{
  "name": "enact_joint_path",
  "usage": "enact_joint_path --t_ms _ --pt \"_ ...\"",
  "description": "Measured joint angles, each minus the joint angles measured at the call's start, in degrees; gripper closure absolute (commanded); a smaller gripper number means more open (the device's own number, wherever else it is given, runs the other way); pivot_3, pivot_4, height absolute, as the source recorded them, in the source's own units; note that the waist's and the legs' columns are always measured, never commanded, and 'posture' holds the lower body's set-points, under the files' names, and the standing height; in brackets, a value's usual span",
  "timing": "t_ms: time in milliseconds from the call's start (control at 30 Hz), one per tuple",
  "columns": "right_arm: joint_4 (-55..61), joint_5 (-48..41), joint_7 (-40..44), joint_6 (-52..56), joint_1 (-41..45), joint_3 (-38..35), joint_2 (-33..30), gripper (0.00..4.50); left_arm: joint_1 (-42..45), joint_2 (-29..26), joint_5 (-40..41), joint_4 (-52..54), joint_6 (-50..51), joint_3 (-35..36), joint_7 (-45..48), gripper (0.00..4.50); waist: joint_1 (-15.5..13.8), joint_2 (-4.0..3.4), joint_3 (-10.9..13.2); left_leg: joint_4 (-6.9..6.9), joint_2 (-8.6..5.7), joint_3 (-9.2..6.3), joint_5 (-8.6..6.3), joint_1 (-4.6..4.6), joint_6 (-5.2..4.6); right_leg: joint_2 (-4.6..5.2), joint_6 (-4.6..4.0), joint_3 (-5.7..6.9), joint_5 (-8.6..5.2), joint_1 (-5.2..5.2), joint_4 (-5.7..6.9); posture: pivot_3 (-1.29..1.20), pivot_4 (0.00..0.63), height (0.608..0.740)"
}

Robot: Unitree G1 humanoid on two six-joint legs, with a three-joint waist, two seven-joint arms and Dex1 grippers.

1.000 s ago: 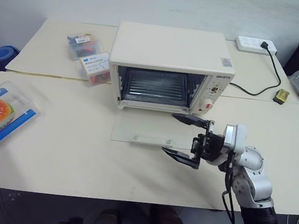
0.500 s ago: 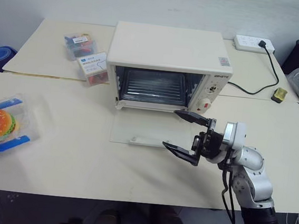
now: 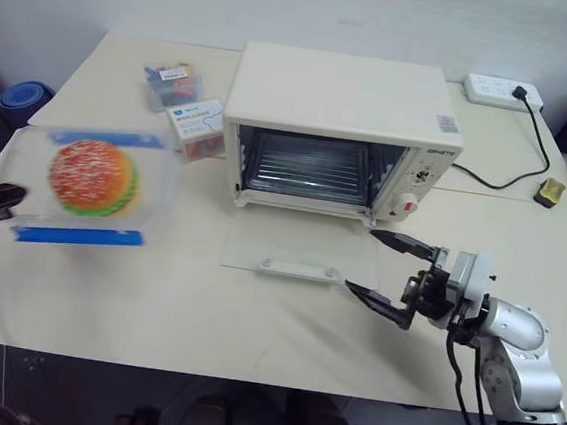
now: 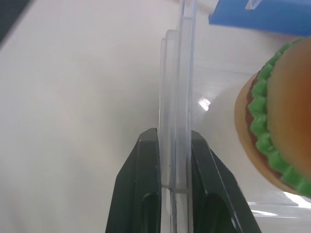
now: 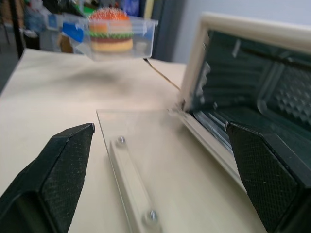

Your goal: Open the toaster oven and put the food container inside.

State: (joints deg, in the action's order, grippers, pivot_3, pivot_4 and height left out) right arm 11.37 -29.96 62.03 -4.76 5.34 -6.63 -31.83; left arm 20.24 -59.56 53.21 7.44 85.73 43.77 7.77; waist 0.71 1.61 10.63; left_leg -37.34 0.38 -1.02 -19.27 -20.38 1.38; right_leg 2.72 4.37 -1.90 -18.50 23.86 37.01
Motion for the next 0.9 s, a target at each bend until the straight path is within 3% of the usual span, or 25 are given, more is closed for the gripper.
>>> enact_joint_path --t_ms 100,167,233,400,667,733,800,900 --pt "-0.4 1.2 1.1 -1.3 -4.0 -1.4 -2.0 0.00 9.9 9.4 1.6 6.5 5.5 -7.3 -4.6 4.26 0.0 0.00 0.0 -0.23 0.05 0.03 0.07 0.01 0.15 -0.16 0.04 -0.04 0.02 -0.01 0.23 0.00 0.150 0.740" --pt "-0.3 1.5 1.0 -1.7 -6.2 -2.2 -2.0 0.00 12.7 14.7 2.2 9.2 6.8 -11.2 -7.6 4.26 0.2 0.00 0.0 -0.42 0.08 0.04 0.08 0.02 0.19 -0.19 0.04 -0.07 0.02 -0.05 0.47 0.00 0.150 0.740" --pt "-0.1 1.6 0.5 -2.0 -8.4 -3.0 -2.0 0.00 15.3 24.1 2.4 12.1 7.3 -15.6 -13.4 4.26 0.4 0.00 0.0 -0.71 0.06 0.05 0.07 0.01 0.19 -0.19 0.08 -0.09 0.04 -0.10 0.51 0.00 0.150 0.740" --pt "2.5 1.6 -1.7 -2.6 -11.2 -3.8 -1.7 0.00 18.8 37.3 1.3 12.6 7.6 -19.9 -22.7 4.26 0.5 0.05 0.0 -0.85 -0.03 -0.02 0.10 0.08 0.19 -0.20 0.14 -0.11 0.07 -0.17 0.67 0.00 0.150 0.740" --pt "7.7 1.6 -5.8 -2.6 -14.9 -3.9 -0.9 0.00 22.6 40.9 -5.5 10.9 7.5 -24.3 -26.4 4.26 0.8 0.04 0.0 -0.77 0.02 0.03 0.28 0.12 0.52 -0.30 0.14 -0.16 0.07 -0.17 0.60 0.00 0.150 0.740" --pt "8.6 1.6 -6.6 -2.4 -15.2 -3.9 -0.7 0.00 23.1 40.6 -6.2 9.8 7.4 -24.7 -26.0 3.55 0.8 0.04 0.0 -0.78 0.00 0.03 0.28 0.12 0.53 -0.29 0.14 -0.16 0.07 -0.17 0.61 0.00 0.150 0.740" --pt "10.0 1.4 -7.8 -2.0 -15.4 -3.9 -0.6 0.00 23.3 41.1 -6.6 9.4 7.3 -25.0 -25.1 3.23 0.7 0.04 0.0 -0.78 0.01 0.02 0.29 0.12 0.53 -0.29 0.14 -0.16 0.07 -0.17 0.61 0.00 0.150 0.740" --pt "10.9 1.2 -9.1 -1.1 -14.8 -3.9 -0.6 0.00 23.5 43.0 -6.1 8.4 7.3 -24.2 -23.8 2.38 0.6 0.04 0.0 -0.80 0.00 0.02 0.29 0.10 0.53 -0.28 0.14 -0.15 0.07 -0.17 0.60 0.00 0.150 0.740"
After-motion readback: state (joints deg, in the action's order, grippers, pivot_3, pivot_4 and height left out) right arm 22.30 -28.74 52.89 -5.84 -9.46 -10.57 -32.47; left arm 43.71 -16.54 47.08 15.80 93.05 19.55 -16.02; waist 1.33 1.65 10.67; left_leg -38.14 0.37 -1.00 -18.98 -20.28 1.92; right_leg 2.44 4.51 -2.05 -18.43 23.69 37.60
